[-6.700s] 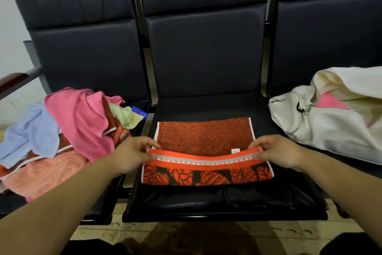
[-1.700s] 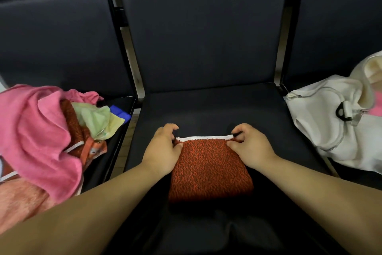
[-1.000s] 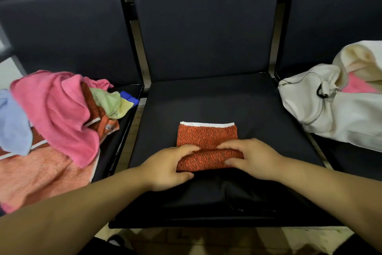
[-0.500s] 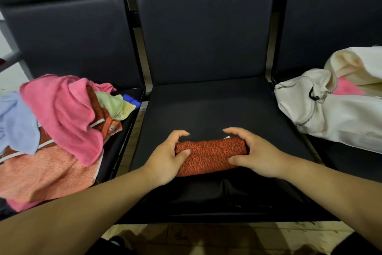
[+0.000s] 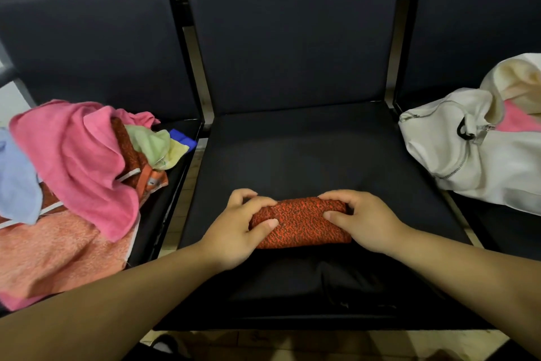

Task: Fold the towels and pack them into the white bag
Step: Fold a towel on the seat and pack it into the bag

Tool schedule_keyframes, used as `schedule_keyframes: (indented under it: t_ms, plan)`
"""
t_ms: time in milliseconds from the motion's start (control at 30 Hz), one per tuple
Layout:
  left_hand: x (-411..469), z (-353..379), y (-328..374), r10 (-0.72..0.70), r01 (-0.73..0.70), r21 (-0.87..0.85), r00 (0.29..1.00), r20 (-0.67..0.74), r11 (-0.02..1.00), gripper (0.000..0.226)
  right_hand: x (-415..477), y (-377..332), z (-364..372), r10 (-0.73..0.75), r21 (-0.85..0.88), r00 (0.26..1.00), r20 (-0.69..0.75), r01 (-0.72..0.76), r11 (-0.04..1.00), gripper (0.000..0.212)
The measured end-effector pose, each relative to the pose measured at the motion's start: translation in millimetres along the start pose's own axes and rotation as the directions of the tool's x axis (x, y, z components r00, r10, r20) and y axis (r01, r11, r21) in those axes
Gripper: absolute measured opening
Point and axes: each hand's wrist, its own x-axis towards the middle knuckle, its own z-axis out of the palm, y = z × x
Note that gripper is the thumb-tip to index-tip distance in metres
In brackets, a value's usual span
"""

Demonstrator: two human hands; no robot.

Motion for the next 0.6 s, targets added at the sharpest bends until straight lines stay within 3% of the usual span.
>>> schedule_keyframes:
  t_ms: [100, 267, 400, 500, 600]
  plan:
    - [3, 0, 0, -0.036, 0.032, 0.085, 0.998, 0.044, 0.996, 0.049, 2, 0, 0, 0.013, -0.045, 1.000, 0.006, -0.013, 0.999, 0.028]
    - [13, 4, 6, -0.050, 0.032, 0.247, 0.997, 0.066, 0.969, 0.054, 5, 1, -6, -0.017, -0.252, 0.999, 0.031, 0.024, 0.967, 0.035]
    - [18, 4, 11, -0.060, 0.064, 0.287, 0.998, -0.022, 0.956, 0.056, 13, -9, -18, -0.088, -0.219, 0.961, 0.262, 0.148, 0.964, 0.040]
    - [21, 5, 11, 0.014, 0.025, 0.238, 0.987, -0.161, 0.971, 0.044, 18, -14, -25, -0.062, -0.195, 0.923, 0.381, 0.145, 0.970, 0.045]
    - [26, 6, 8, 0.055, -0.022, 0.177, 0.982, -0.183, 0.984, 0.026, 23, -20, -30, -0.031, -0.217, 0.897, 0.441, 0.140, 0.966, 0.055]
